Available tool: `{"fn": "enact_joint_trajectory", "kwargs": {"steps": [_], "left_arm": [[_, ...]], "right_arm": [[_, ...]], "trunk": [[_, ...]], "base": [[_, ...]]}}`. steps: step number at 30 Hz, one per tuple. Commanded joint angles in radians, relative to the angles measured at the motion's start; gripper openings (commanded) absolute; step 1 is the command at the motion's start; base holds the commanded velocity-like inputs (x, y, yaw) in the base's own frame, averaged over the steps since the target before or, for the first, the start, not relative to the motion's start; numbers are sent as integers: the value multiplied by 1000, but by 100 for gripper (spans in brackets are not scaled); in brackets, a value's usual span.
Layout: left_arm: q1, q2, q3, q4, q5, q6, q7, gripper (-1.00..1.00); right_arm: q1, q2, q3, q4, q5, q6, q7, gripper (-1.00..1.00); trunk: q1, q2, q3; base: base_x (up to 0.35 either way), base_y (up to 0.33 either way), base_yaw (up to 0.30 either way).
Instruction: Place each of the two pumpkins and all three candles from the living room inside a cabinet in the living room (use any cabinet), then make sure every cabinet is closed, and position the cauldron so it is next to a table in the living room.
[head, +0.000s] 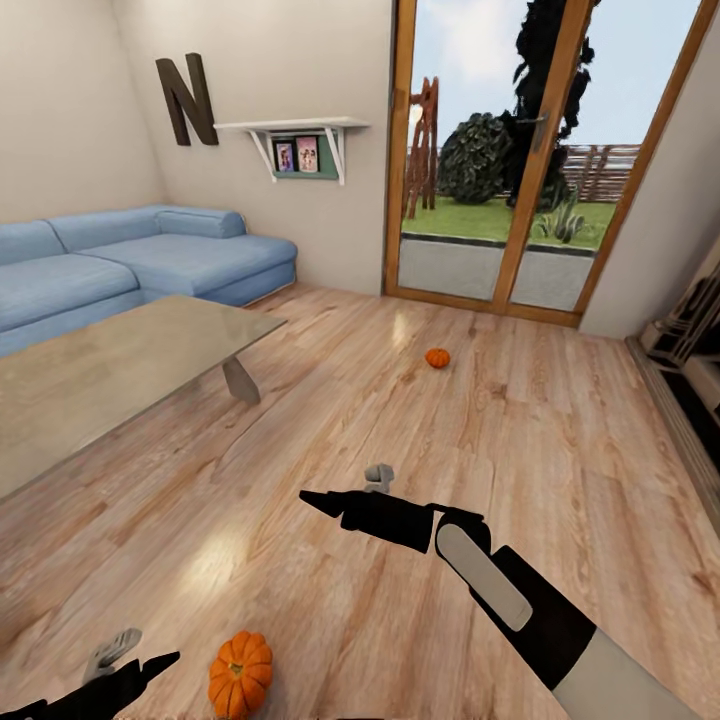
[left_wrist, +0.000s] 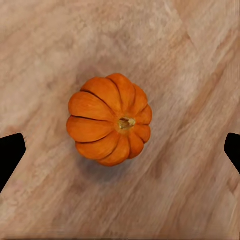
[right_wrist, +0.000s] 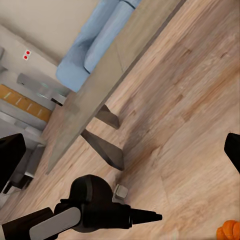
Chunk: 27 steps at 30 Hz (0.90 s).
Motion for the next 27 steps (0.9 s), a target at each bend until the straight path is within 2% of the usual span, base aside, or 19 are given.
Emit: {"fn": "enact_joint_trajectory", "kwargs": {"steps": [1, 4, 8, 12, 24, 27], "left_arm": [[-1, 1, -4, 0, 10, 7, 1, 100], [-1, -3, -4, 0, 0, -21, 10, 100], [0, -30, -6, 0, -10, -38, 68, 100], [-1, -40, -6, 0, -13, -41, 97, 100], [-2, -54, -9, 0, -18, -41, 101, 100], [-1, -56, -8, -3, -35, -41, 99, 100]], "right_arm": [[-1, 0, 1, 0, -5, 2, -4, 100], [-1, 1, 1, 4, -5, 1, -24, 100], [-1, 1, 1, 8, -5, 1, -31, 100], [-1, 1, 1, 11, -5, 0, -34, 100], [-1, 1, -1, 14, -8, -7, -34, 100], [-1, 1, 0, 13, -8, -8, -35, 100]], "trunk": [[0, -1, -5], [2, -1, -16], [3, -2, -32], [5, -3, -47], [11, -6, -94], [12, -7, -105]], "base": [[0, 0, 0], [0, 0, 0], [0, 0, 0], [0, 0, 0], [0, 0, 0], [0, 0, 0]]}}
